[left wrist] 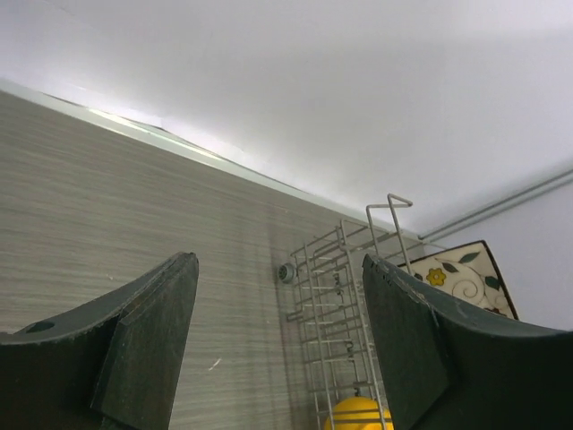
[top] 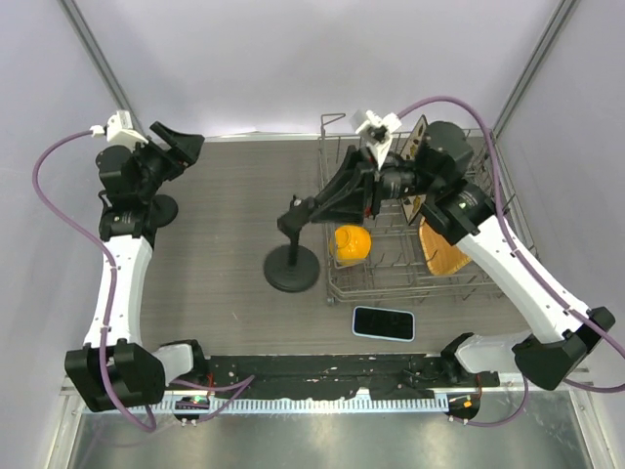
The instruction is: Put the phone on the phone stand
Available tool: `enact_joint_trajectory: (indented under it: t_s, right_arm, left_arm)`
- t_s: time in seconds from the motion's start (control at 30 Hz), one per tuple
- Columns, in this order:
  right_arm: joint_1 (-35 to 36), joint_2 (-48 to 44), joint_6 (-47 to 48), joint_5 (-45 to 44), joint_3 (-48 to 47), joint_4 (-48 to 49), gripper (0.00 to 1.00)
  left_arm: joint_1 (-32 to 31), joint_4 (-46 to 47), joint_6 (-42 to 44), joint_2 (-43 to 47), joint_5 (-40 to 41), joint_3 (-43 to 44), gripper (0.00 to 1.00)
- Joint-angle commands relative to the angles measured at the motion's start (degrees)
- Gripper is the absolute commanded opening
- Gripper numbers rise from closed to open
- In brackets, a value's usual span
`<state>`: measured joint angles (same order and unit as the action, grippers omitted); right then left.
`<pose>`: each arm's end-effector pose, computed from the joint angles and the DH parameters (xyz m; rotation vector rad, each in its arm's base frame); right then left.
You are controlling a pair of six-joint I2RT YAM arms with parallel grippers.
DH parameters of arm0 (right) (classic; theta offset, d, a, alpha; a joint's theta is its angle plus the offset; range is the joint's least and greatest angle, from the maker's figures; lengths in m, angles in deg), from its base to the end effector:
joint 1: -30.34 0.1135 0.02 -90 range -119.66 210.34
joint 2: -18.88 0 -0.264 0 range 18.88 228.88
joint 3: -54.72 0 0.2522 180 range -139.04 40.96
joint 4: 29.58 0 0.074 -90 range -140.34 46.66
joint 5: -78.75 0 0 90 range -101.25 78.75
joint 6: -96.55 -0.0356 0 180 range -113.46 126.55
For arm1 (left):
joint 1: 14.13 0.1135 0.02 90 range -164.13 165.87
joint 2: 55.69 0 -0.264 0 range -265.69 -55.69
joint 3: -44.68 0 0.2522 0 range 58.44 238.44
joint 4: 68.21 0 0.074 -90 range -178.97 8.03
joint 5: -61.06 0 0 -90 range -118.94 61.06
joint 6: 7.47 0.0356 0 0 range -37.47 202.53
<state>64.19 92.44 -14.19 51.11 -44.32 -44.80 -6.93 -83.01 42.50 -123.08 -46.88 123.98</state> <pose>0.2000 0.1721 0.4913 -1.1405 1.2455 1.4863 0.2722 0.0233 0.4038 -0.4329 1.6065 -0.6912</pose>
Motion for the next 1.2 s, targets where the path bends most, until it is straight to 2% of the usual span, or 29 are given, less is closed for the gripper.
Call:
enact_joint_trajectory:
  t_s: [0.0,0.17,0.27,0.4,0.47,0.57,0.77,0.93,1.07,1.17]
  right_arm:
    - [5.0,0.9,14.6,0.0,-1.2,-4.6,0.01]
    - [12.5,5.7,20.7,-6.0,0.5,-4.3,0.01]
    - [14.0,7.4,22.1,-8.3,2.9,-2.0,0.01]
    - [15.7,8.7,18.2,-13.9,11.6,14.8,0.01]
    - [16.8,9.6,17.7,-19.4,16.1,19.2,0.01]
    - [19.0,11.1,13.4,-27.2,23.6,36.8,0.01]
    - [21.7,13.9,9.7,-35.8,34.5,53.5,0.01]
    - [22.6,14.9,5.0,-43.6,47.3,72.8,0.01]
    - [22.9,18.0,1.1,-44.4,51.7,83.9,0.01]
    - [22.9,22.1,-0.7,-44.5,52.6,86.6,0.01]
  left_arm:
    - [-0.1,-1.1,-2.0,4.0,-2.7,0.6,0.78]
    - [-0.1,-3.0,-5.1,12.5,-7.8,-6.7,0.78]
    - [-0.1,-7.9,-5.1,18.7,-8.8,-10.8,0.77]
    - [-0.1,-14.1,-4.4,25.0,-9.2,-14.3,0.79]
    - [-0.1,-19.2,-2.5,27.7,-6.4,-14.8,0.81]
    - [-0.1,-23.4,-1.5,29.8,-2.8,-15.2,0.81]
    - [-0.1,-23.8,-6.4,35.0,-5.3,-21.2,0.81]
    - [-0.1,-25.0,-10.5,40.7,-9.1,-26.5,0.82]
    - [-0.2,-27.3,-11.6,40.9,-11.3,-28.3,0.82]
    - [-0.1,-25.9,-12.0,41.7,-11.9,-30.2,0.82]
